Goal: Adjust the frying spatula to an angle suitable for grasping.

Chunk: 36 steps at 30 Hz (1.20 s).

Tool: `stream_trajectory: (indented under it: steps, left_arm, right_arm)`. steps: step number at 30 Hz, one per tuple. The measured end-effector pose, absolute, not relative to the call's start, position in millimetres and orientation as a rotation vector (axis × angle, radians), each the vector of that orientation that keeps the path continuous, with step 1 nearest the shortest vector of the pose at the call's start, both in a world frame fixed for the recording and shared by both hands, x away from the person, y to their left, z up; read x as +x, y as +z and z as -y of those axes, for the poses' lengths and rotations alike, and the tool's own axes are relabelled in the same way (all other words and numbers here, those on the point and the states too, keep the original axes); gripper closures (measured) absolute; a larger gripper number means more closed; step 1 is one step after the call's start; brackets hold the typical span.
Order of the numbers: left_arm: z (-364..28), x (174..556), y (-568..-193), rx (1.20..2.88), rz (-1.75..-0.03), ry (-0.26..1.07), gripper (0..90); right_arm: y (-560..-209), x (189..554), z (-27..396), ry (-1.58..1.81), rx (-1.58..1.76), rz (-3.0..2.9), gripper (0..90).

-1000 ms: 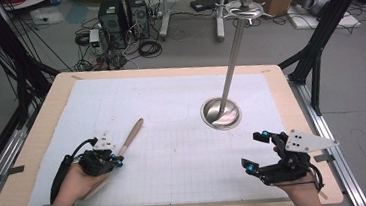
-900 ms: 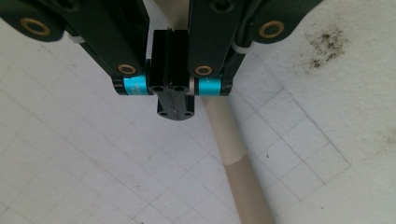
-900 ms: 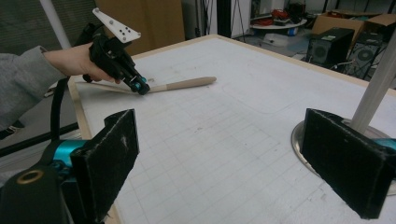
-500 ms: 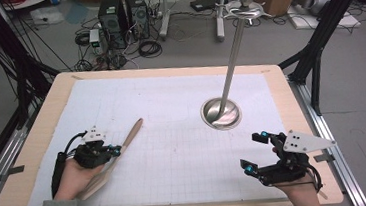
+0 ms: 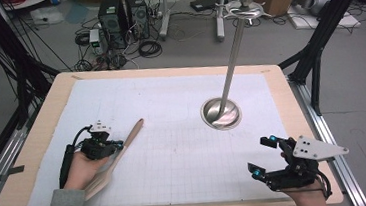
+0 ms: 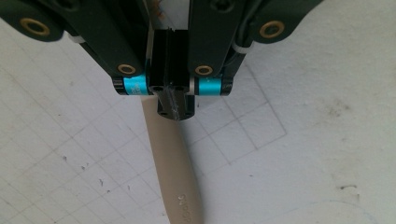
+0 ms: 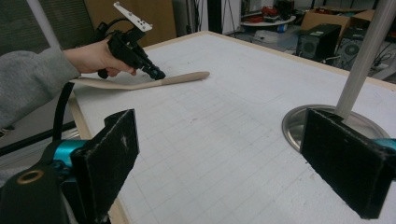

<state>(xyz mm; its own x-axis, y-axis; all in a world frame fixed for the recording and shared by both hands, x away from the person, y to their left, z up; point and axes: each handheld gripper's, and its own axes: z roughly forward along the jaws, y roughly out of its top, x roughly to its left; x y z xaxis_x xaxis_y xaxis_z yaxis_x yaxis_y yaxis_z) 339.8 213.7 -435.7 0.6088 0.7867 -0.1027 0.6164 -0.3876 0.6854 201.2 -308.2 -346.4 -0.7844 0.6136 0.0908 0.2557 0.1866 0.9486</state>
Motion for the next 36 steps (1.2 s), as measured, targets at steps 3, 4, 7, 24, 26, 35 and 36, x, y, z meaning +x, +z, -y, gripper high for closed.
stream_trajectory:
  steps: [3, 4, 7, 24, 26, 35, 36]
  left_arm:
    - [-210.3, 343.1, -435.8, 2.154, -1.074, 0.307, 89.7]
    - [-209.5, 343.7, -435.5, 2.162, -1.067, 0.307, 89.7]
    - [-205.3, 345.7, -435.3, 2.177, -1.035, 0.300, 89.7]
    - [-189.5, 345.6, -431.1, 2.196, -0.951, 0.366, 89.6]
    - [-192.3, 343.1, -426.7, 2.176, -0.937, 0.378, 89.6]
    - [-207.2, 324.7, -408.8, 2.085, -0.923, 0.366, 88.3]
    - [-209.5, 322.3, -407.2, 2.071, -0.923, 0.360, 86.1]
  right_arm:
    - [-347.3, 199.2, 309.2, 1.621, 0.833, -2.157, 10.7]
    - [-347.5, 198.9, 309.3, 1.620, 0.835, -2.156, 10.7]
    - [-348.2, 198.4, 309.7, 1.618, 0.839, -2.159, 10.7]
    - [-350.6, 197.7, 311.2, 1.609, 0.845, -2.163, 10.7]
    - [-350.8, 198.0, 311.3, 1.610, 0.849, -2.163, 10.7]
    - [-350.3, 201.2, 309.5, 1.609, 0.844, -2.174, 10.7]
    - [-350.2, 201.9, 309.0, 1.609, 0.840, -2.175, 10.7]
